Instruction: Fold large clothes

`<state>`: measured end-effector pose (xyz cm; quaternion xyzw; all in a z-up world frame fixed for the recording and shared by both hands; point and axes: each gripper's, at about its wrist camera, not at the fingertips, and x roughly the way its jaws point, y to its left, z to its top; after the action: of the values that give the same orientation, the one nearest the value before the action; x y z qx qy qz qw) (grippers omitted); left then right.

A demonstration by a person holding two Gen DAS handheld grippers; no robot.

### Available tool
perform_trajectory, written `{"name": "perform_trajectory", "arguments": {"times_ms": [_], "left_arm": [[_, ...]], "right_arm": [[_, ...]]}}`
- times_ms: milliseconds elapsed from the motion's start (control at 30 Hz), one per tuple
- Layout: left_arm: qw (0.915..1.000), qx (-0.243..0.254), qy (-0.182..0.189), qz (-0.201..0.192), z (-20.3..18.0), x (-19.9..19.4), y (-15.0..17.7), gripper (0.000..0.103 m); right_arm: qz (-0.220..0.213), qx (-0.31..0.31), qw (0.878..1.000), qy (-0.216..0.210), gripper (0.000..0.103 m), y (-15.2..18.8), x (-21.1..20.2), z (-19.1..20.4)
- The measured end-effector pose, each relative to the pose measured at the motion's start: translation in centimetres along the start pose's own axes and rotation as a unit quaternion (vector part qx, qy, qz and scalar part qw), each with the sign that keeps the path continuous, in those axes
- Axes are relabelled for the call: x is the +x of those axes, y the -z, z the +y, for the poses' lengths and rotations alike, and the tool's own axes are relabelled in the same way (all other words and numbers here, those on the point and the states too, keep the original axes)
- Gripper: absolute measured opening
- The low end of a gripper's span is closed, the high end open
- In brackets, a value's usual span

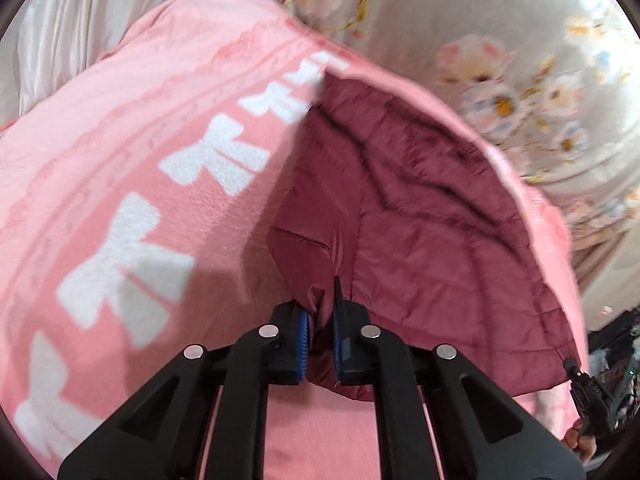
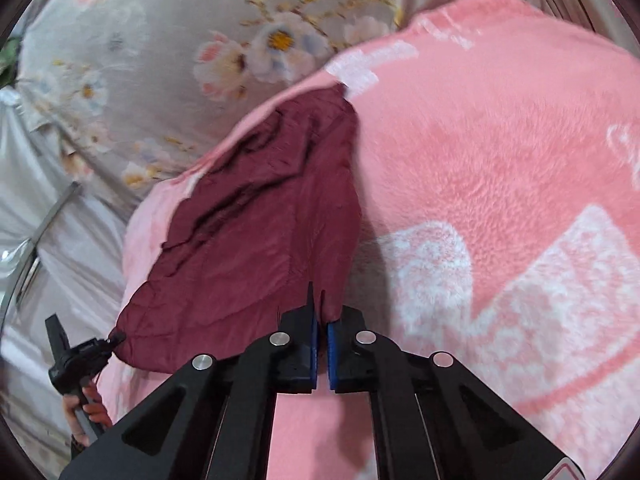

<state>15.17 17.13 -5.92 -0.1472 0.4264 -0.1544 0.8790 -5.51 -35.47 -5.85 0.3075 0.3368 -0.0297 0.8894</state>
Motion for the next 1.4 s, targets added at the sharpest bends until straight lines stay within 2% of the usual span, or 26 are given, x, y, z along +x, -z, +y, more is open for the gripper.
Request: {"name": "perform_trajectory", "arguments": {"times_ms": [200, 300, 400, 500, 567, 633, 667, 700, 833, 900, 1033, 1300, 1400], "left_arm": [[0.9980, 0.012, 0.050, -0.036, -0.2, -12.0, 4.0, 0.006], [0.9959, 0.013, 0.062, -0.066, -0.6, -18.1, 5.5, 0.005], [0.9912, 0.023, 0.076, -0.106, -1.9, -22.1, 4.5, 0.005], [0.9854, 0.058, 0.068, -0.145, -4.6, -23.1, 2.3, 0.006], [0.9837, 0.072, 0.046, -0.158, -6.6, -21.1, -0.1, 0.006], [0.9857, 0.072, 0.022, -0.151, -7.8, -18.2, -2.3, 0.006], [0.9868, 0.076, 0.005, -0.143, -8.4, -16.4, -3.5, 0.006], [0.9873, 0.082, -0.028, -0.133, -9.2, -13.2, -5.1, 0.006], [0.9905, 0.076, -0.090, -0.072, -9.3, -3.1, -8.7, 0.006], [0.9905, 0.067, -0.112, -0.043, -8.6, 1.7, -9.5, 0.006], [0.9883, 0.067, -0.136, -0.010, -7.8, 7.6, -9.2, 0.006], [0.9843, 0.074, -0.160, 0.012, -7.3, 12.8, -9.1, 0.009], [0.9837, 0.077, -0.162, 0.012, -6.9, 14.1, -8.6, 0.010]], "right_arm": [[-0.041, -0.095, 0.995, -0.017, 0.003, 3.5, -11.4, 3.5], [-0.074, -0.110, 0.991, -0.031, 0.003, 4.8, -17.4, 4.8], [-0.128, -0.113, 0.984, -0.052, 0.003, 3.9, -21.7, 6.4], [-0.169, -0.100, 0.978, -0.071, 0.003, 1.1, -22.1, 7.3], [-0.179, -0.077, 0.978, -0.074, 0.003, -1.5, -20.3, 7.1], [-0.172, -0.051, 0.982, -0.065, 0.003, -4.4, -16.7, 6.5], [-0.164, -0.036, 0.984, -0.060, 0.003, -5.6, -14.7, 6.0], [-0.153, -0.023, 0.987, -0.050, 0.003, -6.9, -12.2, 5.5], [-0.120, -0.005, 0.993, -0.010, 0.003, -9.5, -4.2, 4.3], [-0.104, 0.002, 0.994, 0.010, 0.003, -10.1, -0.9, 3.6], [-0.079, 0.010, 0.995, 0.051, 0.003, -11.0, 5.1, 2.3], [-0.033, 0.020, 0.993, 0.108, 0.003, -11.1, 12.8, 0.0], [-0.020, 0.028, 0.993, 0.113, 0.003, -10.4, 14.5, -0.9]]}}
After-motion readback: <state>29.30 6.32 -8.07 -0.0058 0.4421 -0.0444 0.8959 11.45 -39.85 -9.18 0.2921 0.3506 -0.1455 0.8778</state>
